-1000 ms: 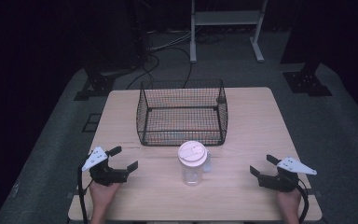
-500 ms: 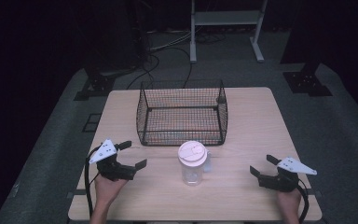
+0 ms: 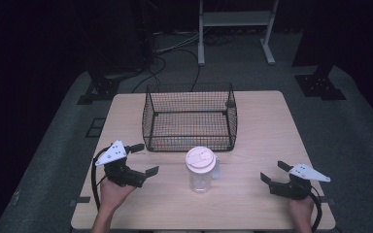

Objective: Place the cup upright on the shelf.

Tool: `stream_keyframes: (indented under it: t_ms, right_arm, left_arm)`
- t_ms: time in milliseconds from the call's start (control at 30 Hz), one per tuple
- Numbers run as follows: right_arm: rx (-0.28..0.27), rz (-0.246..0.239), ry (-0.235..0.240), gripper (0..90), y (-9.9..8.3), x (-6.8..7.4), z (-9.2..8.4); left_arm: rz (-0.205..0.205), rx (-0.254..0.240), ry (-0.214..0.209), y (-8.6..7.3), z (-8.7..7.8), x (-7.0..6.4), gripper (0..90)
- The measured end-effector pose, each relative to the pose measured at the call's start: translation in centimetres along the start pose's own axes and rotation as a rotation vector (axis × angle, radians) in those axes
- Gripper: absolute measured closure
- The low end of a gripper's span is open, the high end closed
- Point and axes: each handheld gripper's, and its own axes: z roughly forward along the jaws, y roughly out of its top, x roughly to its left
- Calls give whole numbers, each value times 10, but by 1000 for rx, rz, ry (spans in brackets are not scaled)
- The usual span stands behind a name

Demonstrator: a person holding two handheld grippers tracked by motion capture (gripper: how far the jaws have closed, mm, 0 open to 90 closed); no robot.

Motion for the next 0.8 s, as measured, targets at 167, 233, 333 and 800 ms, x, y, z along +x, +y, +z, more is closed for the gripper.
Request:
stream_keyframes:
  t_ms: [167, 233, 333, 800]
  right_arm:
    - [0, 1, 0, 129, 0, 0, 0]
    - [-1, 2, 2, 129, 0, 0, 0]
    - [-1, 0, 3, 129, 0, 0, 0]
    - [-2, 4, 7, 129, 0, 0, 0]
  left_arm:
    - [25, 11, -50, 12, 7, -7, 9]
    - [42, 20, -68, 17, 10, -11, 9]
    - [57, 26, -101, 24, 15, -16, 9]
    - [117, 95, -166, 41, 36, -34, 9]
